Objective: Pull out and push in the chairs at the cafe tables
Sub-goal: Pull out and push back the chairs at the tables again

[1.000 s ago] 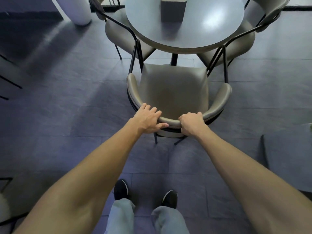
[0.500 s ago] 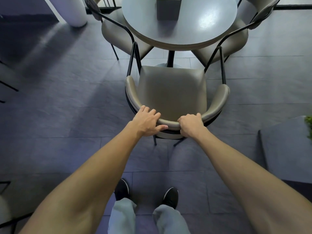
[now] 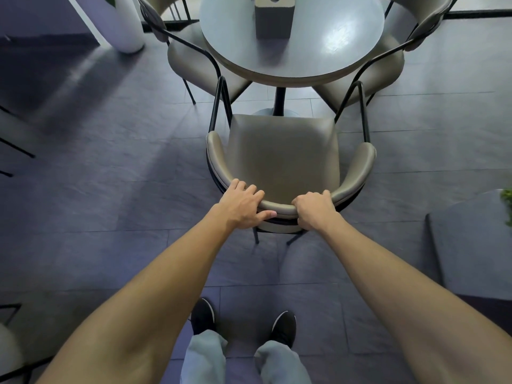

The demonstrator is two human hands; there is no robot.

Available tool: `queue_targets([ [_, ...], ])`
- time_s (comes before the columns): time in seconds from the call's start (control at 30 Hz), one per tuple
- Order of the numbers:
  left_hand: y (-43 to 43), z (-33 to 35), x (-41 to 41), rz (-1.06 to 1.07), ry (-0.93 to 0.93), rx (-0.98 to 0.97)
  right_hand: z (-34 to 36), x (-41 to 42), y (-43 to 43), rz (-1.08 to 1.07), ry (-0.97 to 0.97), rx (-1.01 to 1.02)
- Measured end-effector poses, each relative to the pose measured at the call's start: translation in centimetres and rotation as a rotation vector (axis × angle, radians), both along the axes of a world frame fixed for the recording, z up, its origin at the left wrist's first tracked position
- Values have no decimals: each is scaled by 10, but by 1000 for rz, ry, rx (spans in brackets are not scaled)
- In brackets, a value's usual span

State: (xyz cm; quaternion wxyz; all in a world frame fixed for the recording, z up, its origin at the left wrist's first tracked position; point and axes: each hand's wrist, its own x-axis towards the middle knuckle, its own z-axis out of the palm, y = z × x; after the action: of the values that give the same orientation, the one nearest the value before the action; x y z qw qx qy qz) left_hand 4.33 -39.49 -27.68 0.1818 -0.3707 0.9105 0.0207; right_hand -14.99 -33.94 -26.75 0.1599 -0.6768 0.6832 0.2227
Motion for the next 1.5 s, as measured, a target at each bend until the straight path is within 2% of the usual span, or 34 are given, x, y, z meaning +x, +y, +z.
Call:
queue_targets([
  [0.2,-9,28,-26,41,-97,144,26,-13,-5,5,-87,85],
  [0.37,-16,72,-74,12,-103,61,79,-46,-12,-83,-263,66],
  [0.6,-41,162,-161,60,-50,-107,166,-131,-28,-95,-165,-114],
  [0.8,-70,223,-238,80,32,-199,213,-199,-57,-116,-129,-213],
  [1.1,-163,254,-332,85,16,-309,241,-299,-166,-95,-131,-270],
  [1.5,-333,274,-488,183,96,-263,249,-455,-322,-26,-83,-171],
])
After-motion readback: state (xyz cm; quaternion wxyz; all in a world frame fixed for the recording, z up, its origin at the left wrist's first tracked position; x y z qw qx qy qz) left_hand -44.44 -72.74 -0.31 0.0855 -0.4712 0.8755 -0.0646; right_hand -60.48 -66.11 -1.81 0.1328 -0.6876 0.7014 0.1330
